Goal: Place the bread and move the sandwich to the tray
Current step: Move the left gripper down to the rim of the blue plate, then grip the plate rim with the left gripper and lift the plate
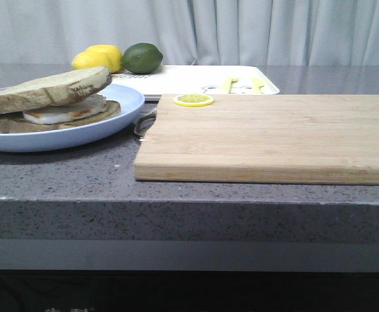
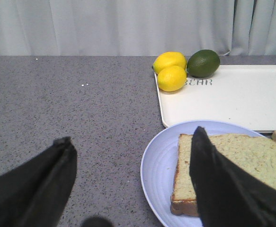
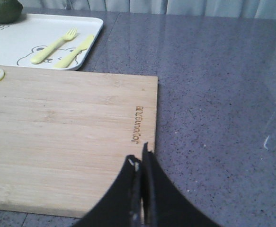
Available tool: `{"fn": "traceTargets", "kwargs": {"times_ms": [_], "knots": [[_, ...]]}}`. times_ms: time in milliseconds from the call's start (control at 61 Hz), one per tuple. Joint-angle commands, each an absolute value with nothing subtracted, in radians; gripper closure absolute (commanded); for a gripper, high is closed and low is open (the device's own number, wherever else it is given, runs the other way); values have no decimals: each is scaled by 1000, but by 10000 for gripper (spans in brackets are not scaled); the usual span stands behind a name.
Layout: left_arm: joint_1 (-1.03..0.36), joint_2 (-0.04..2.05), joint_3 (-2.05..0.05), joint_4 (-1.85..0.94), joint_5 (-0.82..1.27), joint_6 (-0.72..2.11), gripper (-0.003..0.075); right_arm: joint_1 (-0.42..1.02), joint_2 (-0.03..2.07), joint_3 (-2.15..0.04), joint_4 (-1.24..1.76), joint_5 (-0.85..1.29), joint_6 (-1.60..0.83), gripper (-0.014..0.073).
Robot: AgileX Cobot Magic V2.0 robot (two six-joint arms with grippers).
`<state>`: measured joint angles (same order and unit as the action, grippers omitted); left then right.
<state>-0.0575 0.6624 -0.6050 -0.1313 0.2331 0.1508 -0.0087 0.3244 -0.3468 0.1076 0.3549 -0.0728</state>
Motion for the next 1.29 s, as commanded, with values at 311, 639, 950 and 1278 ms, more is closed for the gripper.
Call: {"fn": "traceTargets", "kwargs": {"times_ms": [311,639,950,1278], "knots": [[-55,1018,-906,-151,449,150,230,-11,326,-370,117,227,-84,671],[-55,1400,-1144,-88,628,150,230,-11,326,-370,120,228,-84,671],[-55,1568,-1211,-88,632,150,230,-11,326,-370,120,228,-84,671],[-55,1626,-1211,-88,642,150,407,-11,326,-370,120,228,-84,671]]}}
